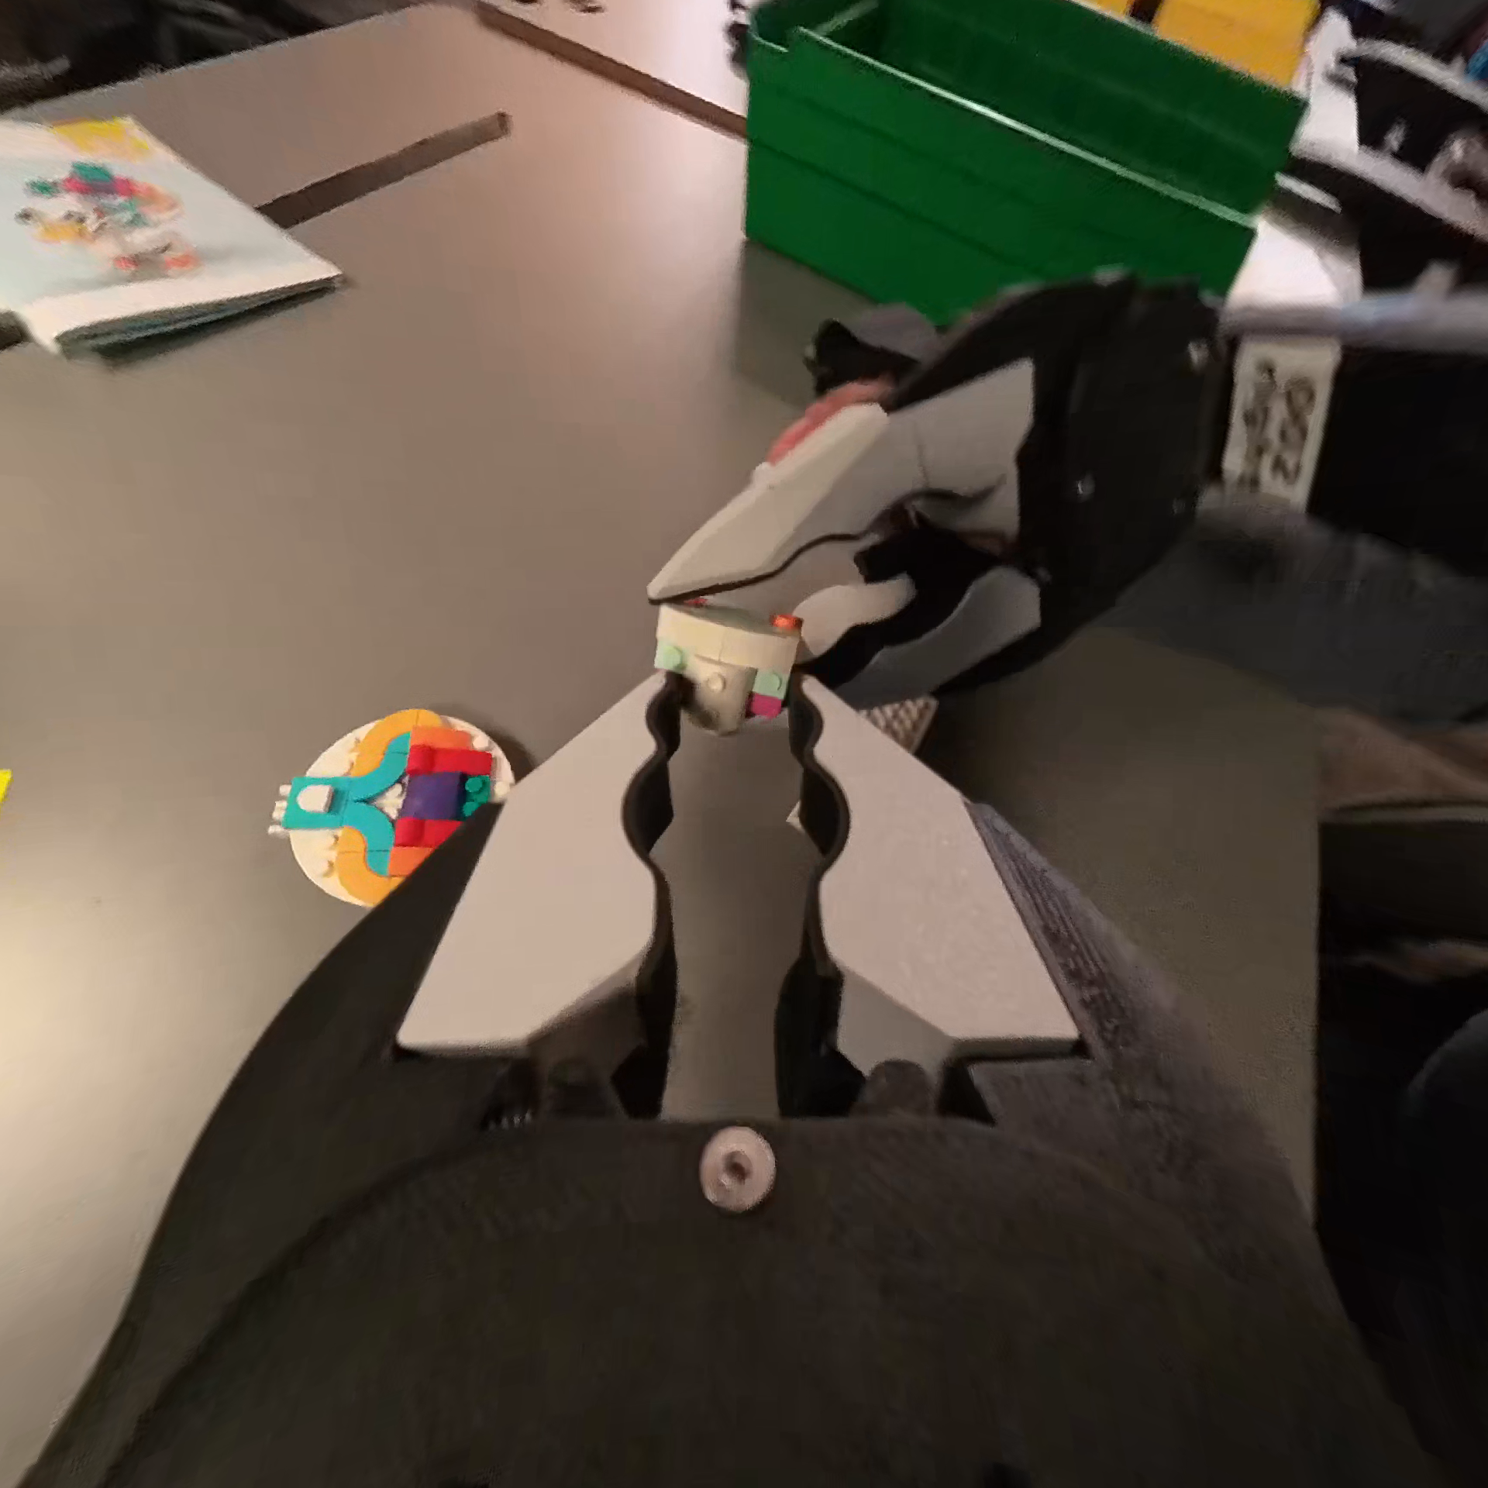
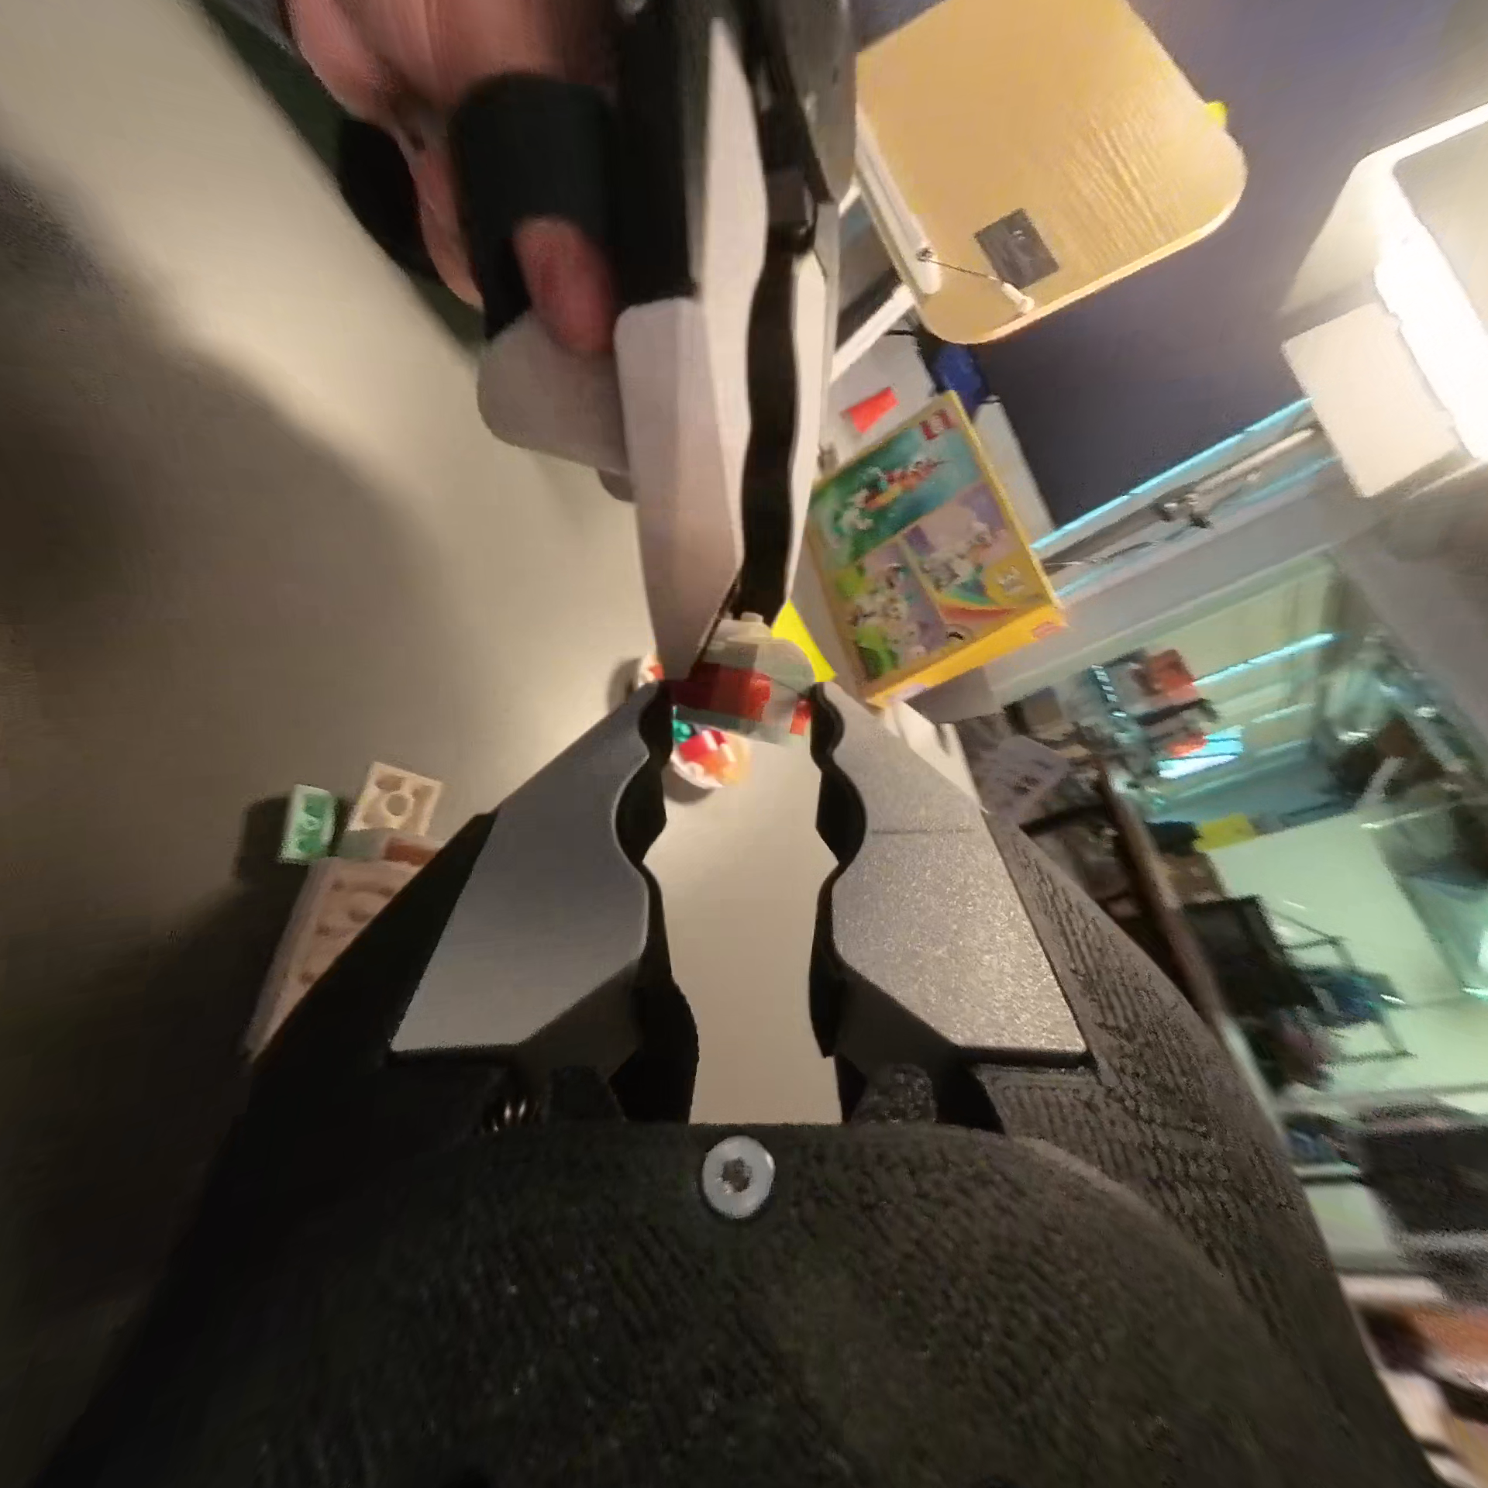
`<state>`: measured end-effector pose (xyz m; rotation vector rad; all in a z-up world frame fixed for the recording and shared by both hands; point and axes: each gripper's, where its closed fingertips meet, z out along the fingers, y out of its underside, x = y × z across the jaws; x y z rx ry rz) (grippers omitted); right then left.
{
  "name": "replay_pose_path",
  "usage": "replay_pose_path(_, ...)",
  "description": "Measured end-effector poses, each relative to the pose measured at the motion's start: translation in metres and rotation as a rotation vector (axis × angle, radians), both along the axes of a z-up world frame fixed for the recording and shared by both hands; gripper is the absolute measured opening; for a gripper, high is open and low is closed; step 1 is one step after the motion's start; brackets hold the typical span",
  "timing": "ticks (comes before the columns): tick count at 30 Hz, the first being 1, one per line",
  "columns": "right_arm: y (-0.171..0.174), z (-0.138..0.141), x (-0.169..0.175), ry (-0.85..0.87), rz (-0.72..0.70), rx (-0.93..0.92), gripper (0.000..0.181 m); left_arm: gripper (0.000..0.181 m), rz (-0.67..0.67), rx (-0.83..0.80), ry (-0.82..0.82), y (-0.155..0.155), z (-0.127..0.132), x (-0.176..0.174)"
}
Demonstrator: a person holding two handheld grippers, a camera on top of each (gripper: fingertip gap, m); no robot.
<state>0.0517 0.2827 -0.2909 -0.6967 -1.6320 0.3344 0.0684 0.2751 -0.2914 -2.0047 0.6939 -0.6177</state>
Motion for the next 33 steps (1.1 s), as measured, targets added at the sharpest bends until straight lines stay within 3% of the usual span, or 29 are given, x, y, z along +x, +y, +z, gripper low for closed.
replay_pose_path(5, -0.009, -0.01, -0.001, -0.058, 0.066, -0.061, 0.032, 0.024, -0.102, -0.007, 0.039, -0.009, -0.013, -0.001)
replay_pose_path(16, -0.028, 0.0, 0.002, -0.04, 0.209, -0.282, 0.031, 0.023, -0.266, -0.158, -0.401, -0.03, 0.001, 0.001)
replay_pose_path(22, -0.017, -0.005, 0.01, -0.105, 0.164, -0.275, 0.031, 0.023, -0.225, -0.151, -0.419, -0.019, -0.004, 0.008)
replay_pose_path(27, -0.035, 0.023, 0.019, 0.009, 0.179, -0.373, 0.029, 0.029, -0.351, -0.201, -0.677, -0.034, 0.023, 0.019)
replay_pose_path(30, -0.049, 0.036, 0.027, -0.024, 0.149, -0.359, 0.029, 0.026, -0.408, -0.156, -0.673, -0.049, 0.034, 0.029)
replay_pose_path(33, -0.055, 0.051, 0.033, -0.052, 0.093, -0.338, 0.029, 0.026, -0.383, -0.09, -0.663, -0.055, 0.048, 0.035)
